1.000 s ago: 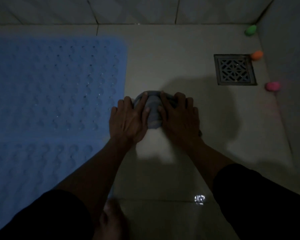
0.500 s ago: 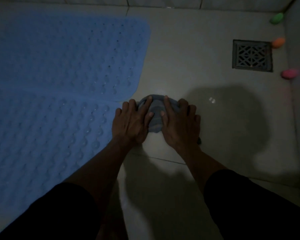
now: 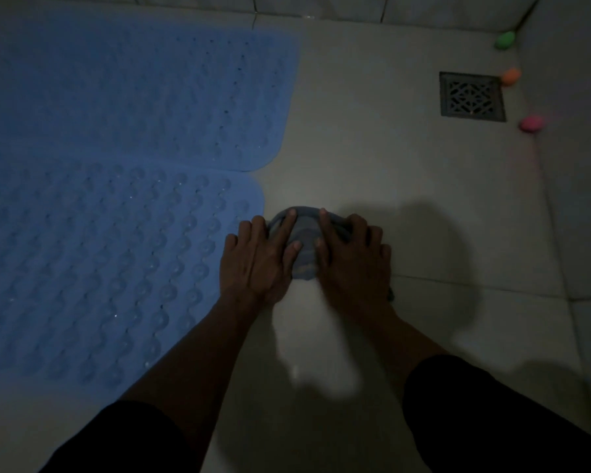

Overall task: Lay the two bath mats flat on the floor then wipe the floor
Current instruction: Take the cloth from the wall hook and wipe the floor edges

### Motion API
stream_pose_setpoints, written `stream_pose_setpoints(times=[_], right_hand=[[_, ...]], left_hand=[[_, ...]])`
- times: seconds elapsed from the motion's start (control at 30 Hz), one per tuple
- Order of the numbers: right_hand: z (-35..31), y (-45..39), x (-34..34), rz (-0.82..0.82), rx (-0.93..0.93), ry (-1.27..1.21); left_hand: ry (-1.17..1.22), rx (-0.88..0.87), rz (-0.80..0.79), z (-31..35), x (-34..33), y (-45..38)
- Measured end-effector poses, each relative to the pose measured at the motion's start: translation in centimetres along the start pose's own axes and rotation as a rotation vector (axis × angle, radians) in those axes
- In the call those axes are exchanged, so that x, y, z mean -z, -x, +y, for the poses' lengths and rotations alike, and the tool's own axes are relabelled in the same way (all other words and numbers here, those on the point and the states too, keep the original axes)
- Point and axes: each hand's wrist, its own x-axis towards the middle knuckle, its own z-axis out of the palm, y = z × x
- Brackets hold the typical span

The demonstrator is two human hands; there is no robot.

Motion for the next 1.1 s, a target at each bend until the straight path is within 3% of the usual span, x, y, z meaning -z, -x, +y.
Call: stream_pose_setpoints(times=[0.2, 0.77, 1.1], right_hand=[[-1.2, 4.4, 0.2, 0.006, -0.077, 0.010], [-3.4, 16.6, 1.1, -0.083, 0.022, -0.004], [-5.5, 21.8, 1.3, -0.159, 0.092, -0.057]], left_hand=[[0.038, -0.047, 0.037, -0.3, -0.3, 3.9], [0.064, 0.015, 0.027, -0.9, 0.7, 17.8], [0.078, 0.145, 0.025, -1.5, 0.7, 24.9]])
